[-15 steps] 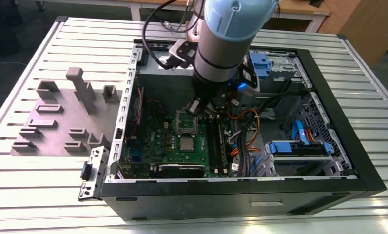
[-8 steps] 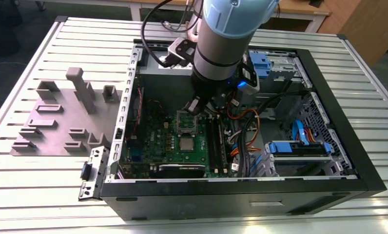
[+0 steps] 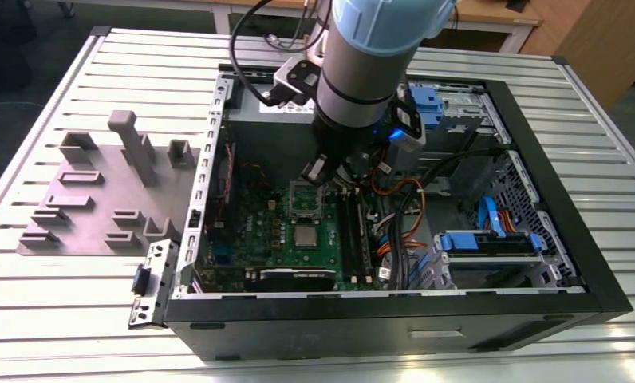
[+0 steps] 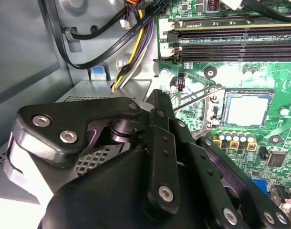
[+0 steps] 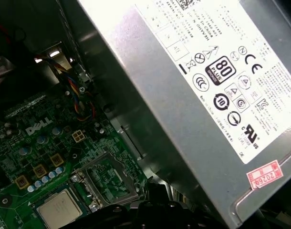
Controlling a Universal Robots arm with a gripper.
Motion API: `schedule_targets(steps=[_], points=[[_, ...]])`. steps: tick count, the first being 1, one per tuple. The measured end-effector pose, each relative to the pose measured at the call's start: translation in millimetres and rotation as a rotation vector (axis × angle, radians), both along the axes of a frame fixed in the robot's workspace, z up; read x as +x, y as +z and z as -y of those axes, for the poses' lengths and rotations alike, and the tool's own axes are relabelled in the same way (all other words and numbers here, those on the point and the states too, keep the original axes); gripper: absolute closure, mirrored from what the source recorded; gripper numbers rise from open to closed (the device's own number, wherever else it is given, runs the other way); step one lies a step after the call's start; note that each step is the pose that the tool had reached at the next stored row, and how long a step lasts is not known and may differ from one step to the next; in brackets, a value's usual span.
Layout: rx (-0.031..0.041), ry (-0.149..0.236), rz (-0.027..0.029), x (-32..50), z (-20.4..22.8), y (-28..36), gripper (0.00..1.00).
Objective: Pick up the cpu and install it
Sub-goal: 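Close the cpu cover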
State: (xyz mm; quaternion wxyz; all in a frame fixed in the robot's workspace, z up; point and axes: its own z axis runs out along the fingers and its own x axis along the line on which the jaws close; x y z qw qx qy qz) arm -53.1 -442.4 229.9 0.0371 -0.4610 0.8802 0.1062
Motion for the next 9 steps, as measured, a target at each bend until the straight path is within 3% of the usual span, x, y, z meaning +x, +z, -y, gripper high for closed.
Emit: schedule_targets(steps=[9], points=[[-0.0030,0.000,0.0000,-2.7,0.6,4.0,0.90]])
